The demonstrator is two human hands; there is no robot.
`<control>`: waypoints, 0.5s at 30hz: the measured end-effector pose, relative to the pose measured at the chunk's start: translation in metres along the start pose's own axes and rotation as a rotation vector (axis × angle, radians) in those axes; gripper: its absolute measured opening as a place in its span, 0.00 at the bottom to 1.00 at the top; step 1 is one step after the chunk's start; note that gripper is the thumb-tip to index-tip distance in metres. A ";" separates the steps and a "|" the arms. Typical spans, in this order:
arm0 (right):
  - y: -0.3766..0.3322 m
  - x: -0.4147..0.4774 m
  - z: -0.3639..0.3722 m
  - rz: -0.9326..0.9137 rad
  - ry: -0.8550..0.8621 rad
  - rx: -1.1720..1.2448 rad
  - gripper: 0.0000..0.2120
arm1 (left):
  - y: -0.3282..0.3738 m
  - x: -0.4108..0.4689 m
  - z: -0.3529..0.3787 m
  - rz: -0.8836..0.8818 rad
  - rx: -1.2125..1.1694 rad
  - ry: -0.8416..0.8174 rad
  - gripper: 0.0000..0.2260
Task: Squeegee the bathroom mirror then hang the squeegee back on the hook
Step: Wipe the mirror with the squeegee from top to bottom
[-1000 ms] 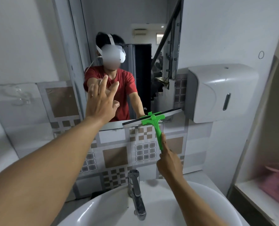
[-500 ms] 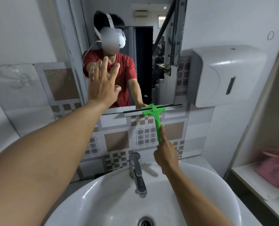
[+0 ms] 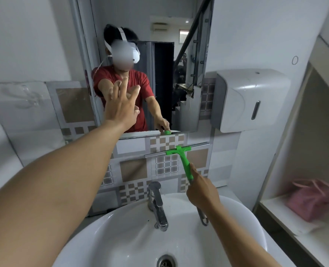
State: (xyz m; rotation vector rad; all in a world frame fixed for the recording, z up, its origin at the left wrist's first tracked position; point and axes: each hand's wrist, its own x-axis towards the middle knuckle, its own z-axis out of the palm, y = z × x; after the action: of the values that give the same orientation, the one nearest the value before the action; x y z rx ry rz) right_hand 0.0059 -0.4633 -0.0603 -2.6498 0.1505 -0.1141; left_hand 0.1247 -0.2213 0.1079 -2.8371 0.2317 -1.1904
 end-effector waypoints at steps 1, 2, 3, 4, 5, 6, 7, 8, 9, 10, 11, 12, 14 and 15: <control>0.001 -0.005 -0.006 0.016 -0.008 -0.016 0.31 | 0.001 -0.002 -0.002 0.001 -0.005 -0.013 0.35; 0.002 -0.010 -0.012 0.034 -0.014 -0.033 0.24 | 0.003 -0.005 -0.004 0.004 -0.010 -0.025 0.35; 0.003 -0.016 -0.020 0.051 -0.023 -0.052 0.18 | 0.005 -0.009 -0.008 0.008 -0.016 -0.028 0.34; 0.003 -0.022 -0.028 0.056 -0.032 -0.073 0.15 | 0.008 -0.015 -0.011 0.016 -0.018 -0.026 0.33; 0.003 -0.027 -0.035 0.049 -0.038 -0.098 0.14 | 0.011 -0.022 -0.014 0.034 -0.012 -0.024 0.31; 0.003 -0.032 -0.043 0.032 -0.036 -0.128 0.14 | 0.016 -0.029 -0.017 0.062 -0.006 -0.026 0.29; 0.002 -0.037 -0.050 0.007 -0.029 -0.161 0.13 | 0.021 -0.036 -0.021 0.095 -0.017 -0.036 0.27; 0.000 -0.042 -0.058 -0.024 -0.018 -0.188 0.13 | 0.028 -0.044 -0.025 0.124 -0.060 -0.062 0.24; 0.000 -0.046 -0.065 -0.057 -0.007 -0.209 0.13 | 0.035 -0.052 -0.031 0.145 -0.120 -0.103 0.21; -0.001 -0.049 -0.073 -0.092 0.005 -0.221 0.13 | 0.044 -0.060 -0.038 0.159 -0.170 -0.137 0.18; -0.001 -0.052 -0.081 -0.129 0.020 -0.233 0.12 | 0.053 -0.069 -0.046 0.163 -0.200 -0.160 0.15; -0.002 -0.055 -0.091 -0.165 0.039 -0.253 0.11 | 0.062 -0.078 -0.054 0.156 -0.224 -0.179 0.13; -0.004 -0.061 -0.110 -0.231 0.095 -0.300 0.10 | 0.083 -0.097 -0.072 0.137 -0.285 -0.243 0.13; -0.004 -0.064 -0.119 -0.261 0.126 -0.312 0.09 | 0.093 -0.106 -0.081 0.140 -0.308 -0.284 0.13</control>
State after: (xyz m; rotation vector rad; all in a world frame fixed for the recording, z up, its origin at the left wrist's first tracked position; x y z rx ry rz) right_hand -0.0703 -0.5063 0.0436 -2.9628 -0.1498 -0.3718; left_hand -0.0167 -0.2959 0.0798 -3.1381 0.6333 -0.7703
